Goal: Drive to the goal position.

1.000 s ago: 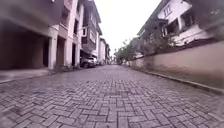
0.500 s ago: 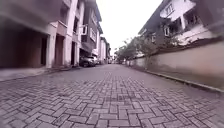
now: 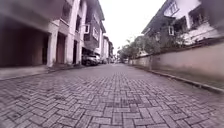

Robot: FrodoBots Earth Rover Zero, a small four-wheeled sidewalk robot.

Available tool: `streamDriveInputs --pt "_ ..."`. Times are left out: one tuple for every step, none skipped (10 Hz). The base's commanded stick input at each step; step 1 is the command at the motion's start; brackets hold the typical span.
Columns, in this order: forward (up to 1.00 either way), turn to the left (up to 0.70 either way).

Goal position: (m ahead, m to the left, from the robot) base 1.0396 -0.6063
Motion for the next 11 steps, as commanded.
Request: streamDriveInputs --pt "0.70 0.00" --pt "0.70 0.00" --pt "0.70 0.00" --pt "0.70 0.00" --pt "0.70 0.00" --pt "0.70 0.00" --pt "0.70 0.00" --pt "0.70 0.00" --pt "0.70 0.00" --pt "0.70 0.00" --pt "0.70 0.00"
